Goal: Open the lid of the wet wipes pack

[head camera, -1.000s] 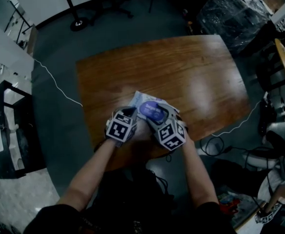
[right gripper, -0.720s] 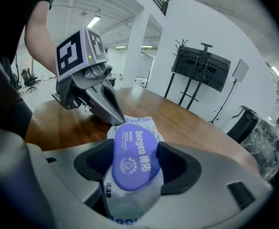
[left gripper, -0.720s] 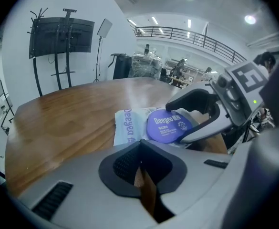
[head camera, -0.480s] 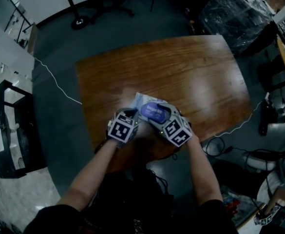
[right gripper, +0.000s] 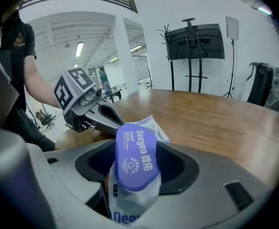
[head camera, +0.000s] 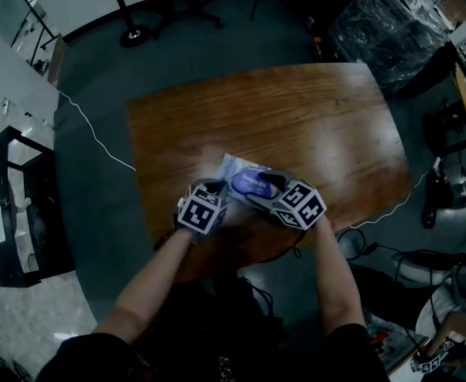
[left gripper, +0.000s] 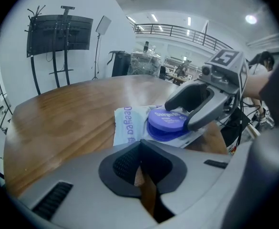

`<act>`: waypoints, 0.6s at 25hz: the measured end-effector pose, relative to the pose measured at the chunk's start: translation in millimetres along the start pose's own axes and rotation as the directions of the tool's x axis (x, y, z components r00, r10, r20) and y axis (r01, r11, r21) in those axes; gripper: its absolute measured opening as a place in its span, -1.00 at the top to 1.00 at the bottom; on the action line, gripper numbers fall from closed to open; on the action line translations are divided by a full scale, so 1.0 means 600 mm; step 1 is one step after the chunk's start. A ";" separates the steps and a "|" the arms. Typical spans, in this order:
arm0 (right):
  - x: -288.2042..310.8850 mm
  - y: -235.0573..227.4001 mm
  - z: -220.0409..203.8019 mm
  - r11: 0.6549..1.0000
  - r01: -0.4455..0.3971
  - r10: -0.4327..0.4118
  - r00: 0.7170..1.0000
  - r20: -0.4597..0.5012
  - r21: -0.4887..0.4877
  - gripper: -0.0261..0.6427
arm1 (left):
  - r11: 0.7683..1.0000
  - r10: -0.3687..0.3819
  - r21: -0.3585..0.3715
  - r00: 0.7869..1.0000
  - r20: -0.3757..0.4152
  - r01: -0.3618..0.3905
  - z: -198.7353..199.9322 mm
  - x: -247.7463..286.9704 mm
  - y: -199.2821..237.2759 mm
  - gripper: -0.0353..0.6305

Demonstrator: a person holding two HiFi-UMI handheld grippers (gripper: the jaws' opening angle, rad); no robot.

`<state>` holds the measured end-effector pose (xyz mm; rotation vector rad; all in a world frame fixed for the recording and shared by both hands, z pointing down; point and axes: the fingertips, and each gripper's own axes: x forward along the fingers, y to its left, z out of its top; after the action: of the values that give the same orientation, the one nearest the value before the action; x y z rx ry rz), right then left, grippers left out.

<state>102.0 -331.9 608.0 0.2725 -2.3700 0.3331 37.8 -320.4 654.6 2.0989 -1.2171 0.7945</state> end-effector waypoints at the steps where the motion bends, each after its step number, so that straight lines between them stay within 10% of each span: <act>1: -0.003 0.002 0.002 1.000 -0.003 0.003 1.000 0.007 0.010 0.09 | 1.000 -0.002 -0.001 1.000 0.001 0.002 0.000 0.000 -0.001 0.91; 15: -0.081 -0.022 0.065 0.969 0.247 -0.238 0.948 0.209 -0.016 0.65 | 1.000 -0.018 -0.012 1.000 0.001 0.018 0.008 -0.001 -0.006 0.91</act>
<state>116.5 -351.8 549.0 0.5990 -2.5064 0.1425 41.6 -322.1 650.4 2.0976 -1.1990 0.7764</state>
